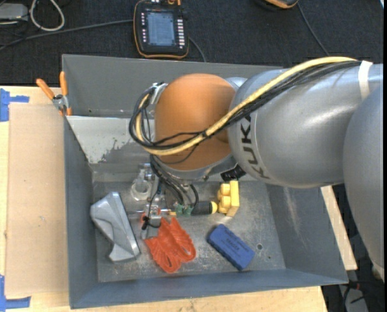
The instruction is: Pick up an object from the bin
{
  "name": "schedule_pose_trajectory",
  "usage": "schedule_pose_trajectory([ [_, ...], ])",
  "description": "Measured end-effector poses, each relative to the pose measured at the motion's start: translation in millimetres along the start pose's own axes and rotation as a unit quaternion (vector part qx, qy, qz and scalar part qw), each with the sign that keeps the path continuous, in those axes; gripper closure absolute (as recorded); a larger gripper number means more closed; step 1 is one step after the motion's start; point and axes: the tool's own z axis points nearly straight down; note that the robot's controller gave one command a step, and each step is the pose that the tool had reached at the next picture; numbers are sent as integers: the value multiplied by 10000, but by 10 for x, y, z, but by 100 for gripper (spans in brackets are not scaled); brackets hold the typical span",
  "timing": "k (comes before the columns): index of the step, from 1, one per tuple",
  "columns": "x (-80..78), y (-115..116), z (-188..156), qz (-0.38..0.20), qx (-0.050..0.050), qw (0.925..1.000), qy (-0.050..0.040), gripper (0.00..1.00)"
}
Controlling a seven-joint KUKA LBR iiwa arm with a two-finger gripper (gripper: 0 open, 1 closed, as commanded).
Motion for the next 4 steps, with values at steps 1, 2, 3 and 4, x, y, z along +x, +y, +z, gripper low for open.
schedule_pose_trajectory([
  [1,-16,-18,-47,33,-8,10000,-37,0],
  [2,-322,-451,1116,700,-12,9975,-23,0],
  [3,-300,-655,1359,547,-48,9985,-86,0],
  [4,-323,-550,1334,763,-21,9971,-38,0],
])
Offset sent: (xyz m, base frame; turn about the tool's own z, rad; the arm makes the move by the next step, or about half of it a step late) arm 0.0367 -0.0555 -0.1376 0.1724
